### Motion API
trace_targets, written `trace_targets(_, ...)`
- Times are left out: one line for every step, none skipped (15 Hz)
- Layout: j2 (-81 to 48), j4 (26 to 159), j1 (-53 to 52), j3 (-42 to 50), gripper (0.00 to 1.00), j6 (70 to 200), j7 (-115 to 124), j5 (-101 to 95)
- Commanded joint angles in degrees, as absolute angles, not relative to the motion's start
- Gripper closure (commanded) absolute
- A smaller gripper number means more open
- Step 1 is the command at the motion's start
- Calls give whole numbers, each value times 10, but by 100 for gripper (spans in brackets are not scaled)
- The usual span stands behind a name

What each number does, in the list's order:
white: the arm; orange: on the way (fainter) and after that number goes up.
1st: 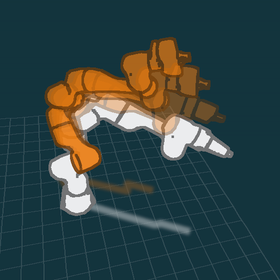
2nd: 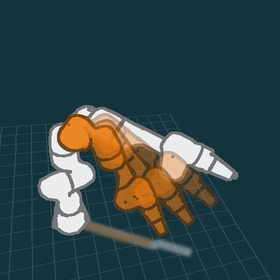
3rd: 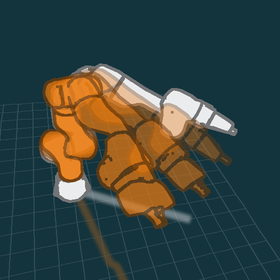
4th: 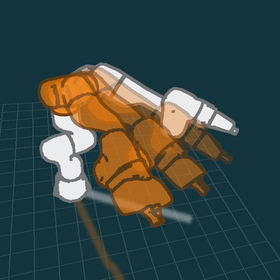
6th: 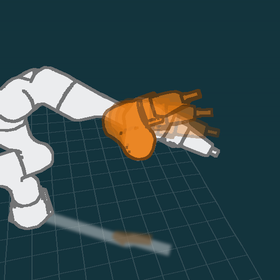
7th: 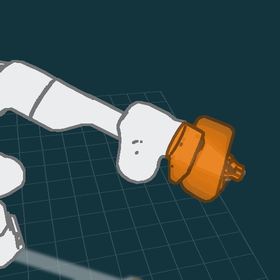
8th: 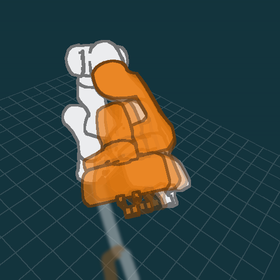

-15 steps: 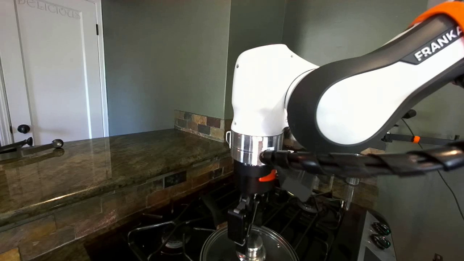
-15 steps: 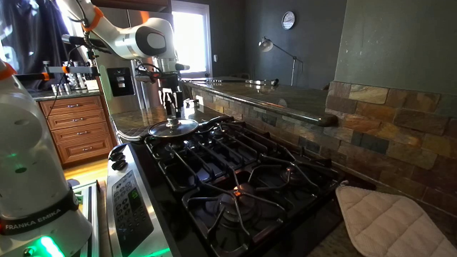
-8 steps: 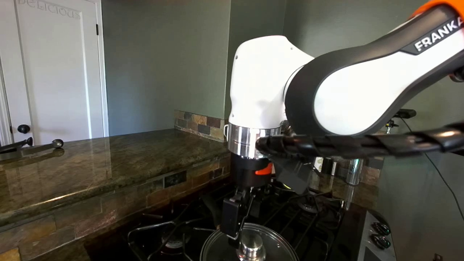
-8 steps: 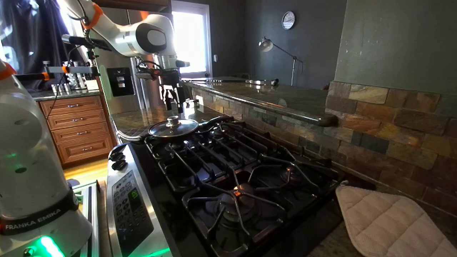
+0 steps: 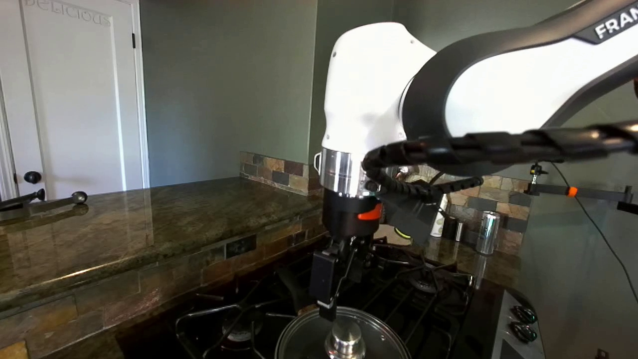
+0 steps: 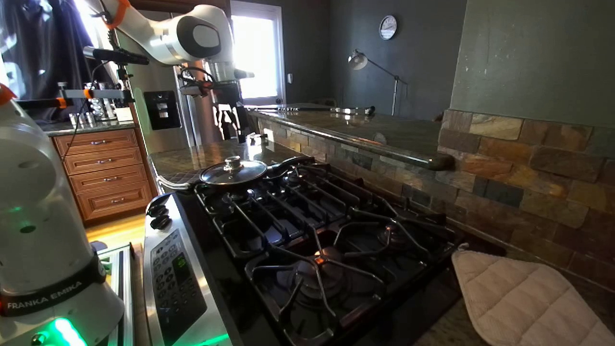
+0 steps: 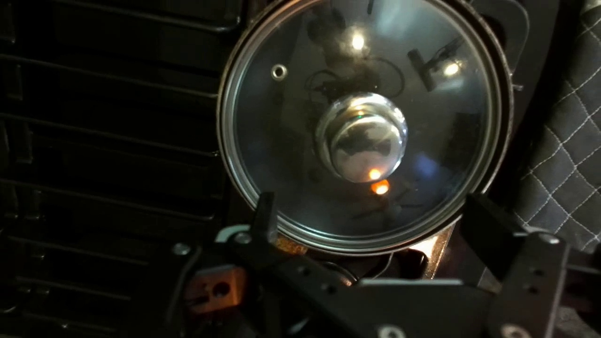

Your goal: Slide the pan to the bottom left stove plate and put the glass lid on the pan

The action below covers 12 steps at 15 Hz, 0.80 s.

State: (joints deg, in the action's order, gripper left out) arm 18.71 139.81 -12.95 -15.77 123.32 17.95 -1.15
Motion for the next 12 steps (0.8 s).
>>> trace_targets(217, 1382, -122, -160, 0, 1178, 184, -15)
trace_targets(222, 1378, -119, -160, 0, 1169, 186, -17)
trace_targets(226, 1373, -117, -160, 0, 1163, 188, -20)
trace_targets(230, 1369, -115, -161, 0, 1157, 189, -21)
trace_targets(235, 1366, -113, -161, 0, 1155, 190, -21)
trace_targets(239, 1363, -111, -161, 0, 1152, 192, -22)
trace_targets(243, 1361, -109, -162, 0, 1150, 194, -23)
trace_targets(246, 1358, -107, -161, 0, 1150, 195, -22)
trace_targets(248, 1359, -105, -161, 0, 1153, 195, -22)
trace_targets(251, 1358, -104, -161, 0, 1155, 197, -22)
trace_targets(255, 1358, -103, -161, 0, 1158, 197, -20)
trace_targets(257, 1358, -102, -161, 0, 1160, 199, -20)
